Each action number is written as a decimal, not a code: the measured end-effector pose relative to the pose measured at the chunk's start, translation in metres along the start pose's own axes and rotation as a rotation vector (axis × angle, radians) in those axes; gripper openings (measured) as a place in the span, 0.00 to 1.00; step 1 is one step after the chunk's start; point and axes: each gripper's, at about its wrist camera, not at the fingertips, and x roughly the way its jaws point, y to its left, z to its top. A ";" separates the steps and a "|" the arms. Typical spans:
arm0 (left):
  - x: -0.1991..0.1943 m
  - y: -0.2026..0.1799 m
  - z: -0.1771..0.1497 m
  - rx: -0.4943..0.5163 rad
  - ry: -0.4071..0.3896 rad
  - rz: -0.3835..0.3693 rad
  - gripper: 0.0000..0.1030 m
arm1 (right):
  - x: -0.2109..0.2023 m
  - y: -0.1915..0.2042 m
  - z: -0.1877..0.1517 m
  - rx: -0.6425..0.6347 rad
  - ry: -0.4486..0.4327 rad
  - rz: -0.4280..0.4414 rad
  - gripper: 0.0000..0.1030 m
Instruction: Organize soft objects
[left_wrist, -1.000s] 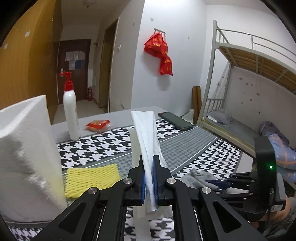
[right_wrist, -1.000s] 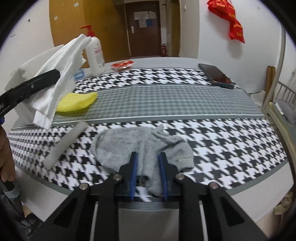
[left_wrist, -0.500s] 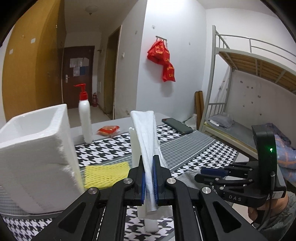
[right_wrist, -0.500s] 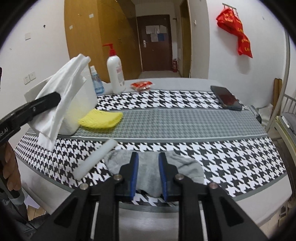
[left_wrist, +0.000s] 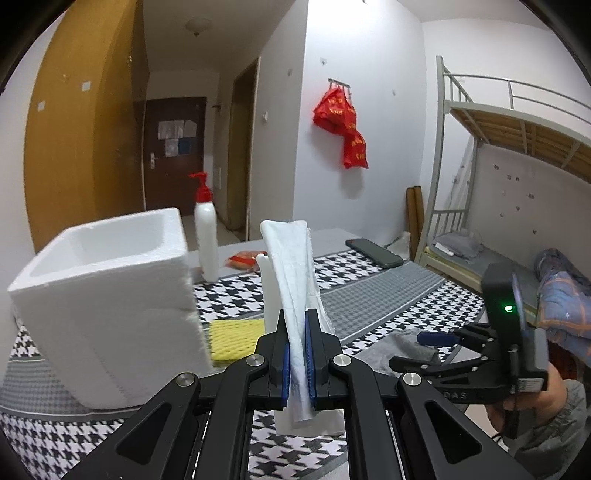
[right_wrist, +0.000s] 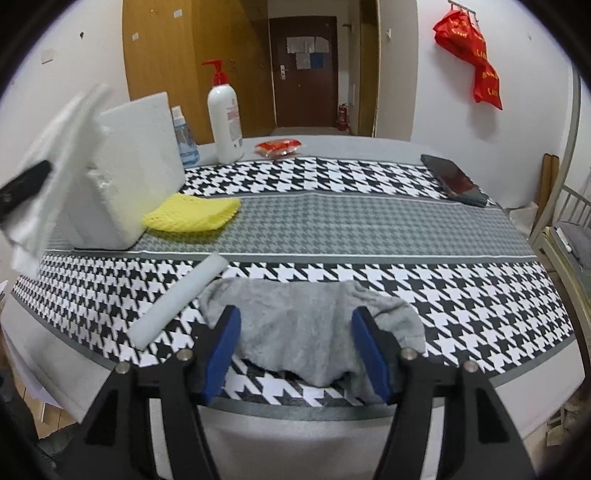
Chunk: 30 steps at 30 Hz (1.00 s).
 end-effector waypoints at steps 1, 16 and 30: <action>-0.003 0.001 0.000 0.000 -0.006 0.004 0.07 | 0.003 -0.001 0.000 0.002 0.006 -0.001 0.65; -0.006 0.003 -0.006 -0.015 -0.004 0.026 0.07 | 0.022 -0.001 -0.001 -0.020 0.066 -0.041 0.65; -0.010 0.004 -0.004 -0.013 -0.012 0.051 0.07 | 0.015 0.004 0.001 -0.019 0.033 0.064 0.14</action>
